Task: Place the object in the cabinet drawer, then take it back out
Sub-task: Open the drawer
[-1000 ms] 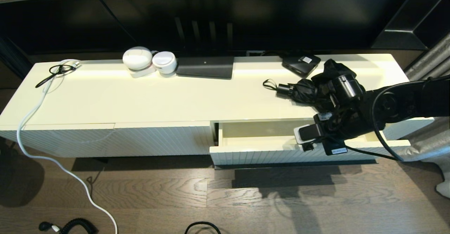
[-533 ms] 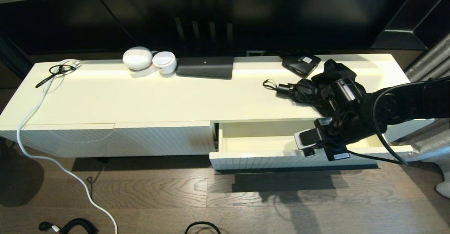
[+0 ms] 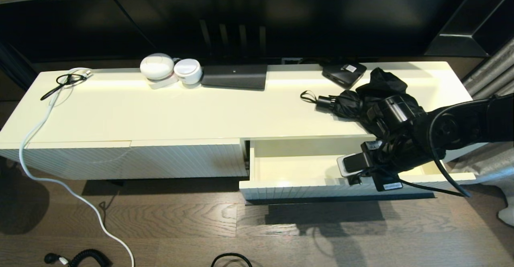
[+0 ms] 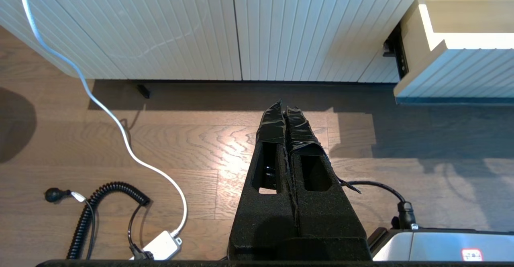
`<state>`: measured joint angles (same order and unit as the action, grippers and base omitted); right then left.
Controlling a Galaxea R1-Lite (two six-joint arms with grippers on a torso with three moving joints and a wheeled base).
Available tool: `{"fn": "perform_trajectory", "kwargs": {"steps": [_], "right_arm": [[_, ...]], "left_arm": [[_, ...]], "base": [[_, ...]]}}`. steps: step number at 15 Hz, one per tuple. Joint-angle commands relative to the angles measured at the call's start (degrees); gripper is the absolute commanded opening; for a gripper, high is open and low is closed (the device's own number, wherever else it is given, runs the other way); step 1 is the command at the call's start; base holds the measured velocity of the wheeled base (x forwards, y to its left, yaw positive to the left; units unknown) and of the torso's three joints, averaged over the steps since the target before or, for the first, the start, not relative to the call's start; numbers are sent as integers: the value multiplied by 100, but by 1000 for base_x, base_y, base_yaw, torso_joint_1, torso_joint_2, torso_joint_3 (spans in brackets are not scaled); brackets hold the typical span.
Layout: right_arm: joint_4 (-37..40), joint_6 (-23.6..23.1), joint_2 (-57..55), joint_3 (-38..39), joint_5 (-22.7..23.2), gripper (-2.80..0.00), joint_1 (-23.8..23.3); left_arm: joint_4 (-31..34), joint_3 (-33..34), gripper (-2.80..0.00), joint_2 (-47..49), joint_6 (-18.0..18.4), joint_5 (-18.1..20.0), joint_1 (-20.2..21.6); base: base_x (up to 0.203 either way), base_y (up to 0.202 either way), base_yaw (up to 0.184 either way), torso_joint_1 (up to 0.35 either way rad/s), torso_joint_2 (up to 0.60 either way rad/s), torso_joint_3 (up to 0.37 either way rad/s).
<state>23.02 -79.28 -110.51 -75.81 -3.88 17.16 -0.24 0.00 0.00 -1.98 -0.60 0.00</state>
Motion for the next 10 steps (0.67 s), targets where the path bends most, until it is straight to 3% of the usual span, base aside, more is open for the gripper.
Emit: {"fn": "perform_trajectory", "kwargs": {"steps": [1,10], "right_arm": [[36,-33,75,94,19,-280,33],[28,483,376,659,36,-280,182]], "left_arm": [[-2,9,-280,0,-5,-2,0],[-2,9,-280,0,-5,-2,-8]], "base": [[0,0,0,0,0,0],[0,0,0,0,0,0]]}}
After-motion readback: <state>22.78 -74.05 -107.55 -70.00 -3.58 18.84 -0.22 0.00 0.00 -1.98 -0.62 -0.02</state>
